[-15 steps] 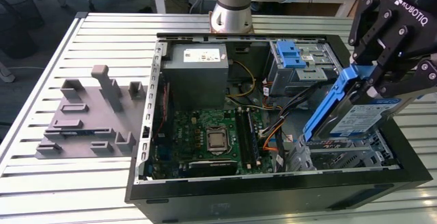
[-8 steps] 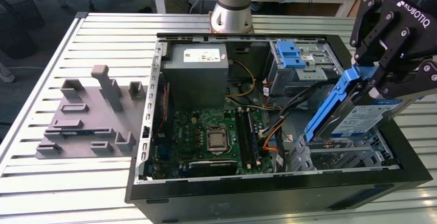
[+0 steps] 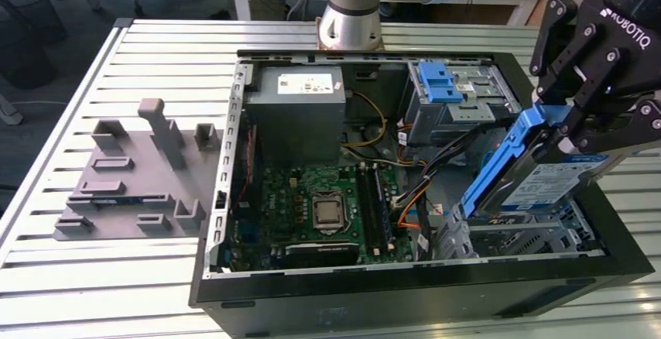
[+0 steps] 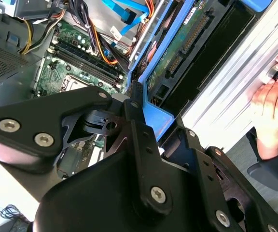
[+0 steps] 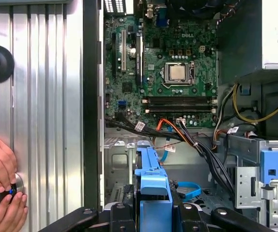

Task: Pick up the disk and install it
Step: 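Insert the disk into the insertion slot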

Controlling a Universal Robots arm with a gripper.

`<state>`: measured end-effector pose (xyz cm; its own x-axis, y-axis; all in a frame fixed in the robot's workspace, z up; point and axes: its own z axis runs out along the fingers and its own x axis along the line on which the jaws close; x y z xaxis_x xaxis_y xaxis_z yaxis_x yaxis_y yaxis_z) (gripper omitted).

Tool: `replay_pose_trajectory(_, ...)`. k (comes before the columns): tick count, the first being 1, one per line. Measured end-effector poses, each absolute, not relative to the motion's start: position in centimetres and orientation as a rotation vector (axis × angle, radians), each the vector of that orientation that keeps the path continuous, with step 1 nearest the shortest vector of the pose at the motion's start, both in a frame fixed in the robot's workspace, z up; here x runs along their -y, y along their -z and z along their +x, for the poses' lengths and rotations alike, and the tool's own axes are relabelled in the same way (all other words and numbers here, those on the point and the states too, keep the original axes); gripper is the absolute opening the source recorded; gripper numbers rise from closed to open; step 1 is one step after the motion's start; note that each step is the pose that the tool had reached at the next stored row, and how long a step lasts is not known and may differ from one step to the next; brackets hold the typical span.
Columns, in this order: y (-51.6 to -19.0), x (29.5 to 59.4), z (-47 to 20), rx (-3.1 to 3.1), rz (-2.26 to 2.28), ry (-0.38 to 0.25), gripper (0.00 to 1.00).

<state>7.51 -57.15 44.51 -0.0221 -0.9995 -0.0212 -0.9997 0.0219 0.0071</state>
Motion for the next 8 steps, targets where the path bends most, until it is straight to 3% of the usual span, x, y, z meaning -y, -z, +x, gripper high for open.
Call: replay_pose_trajectory(8, -44.10, 57.23, 7.52, -2.238, -2.190, -0.031, 0.36)
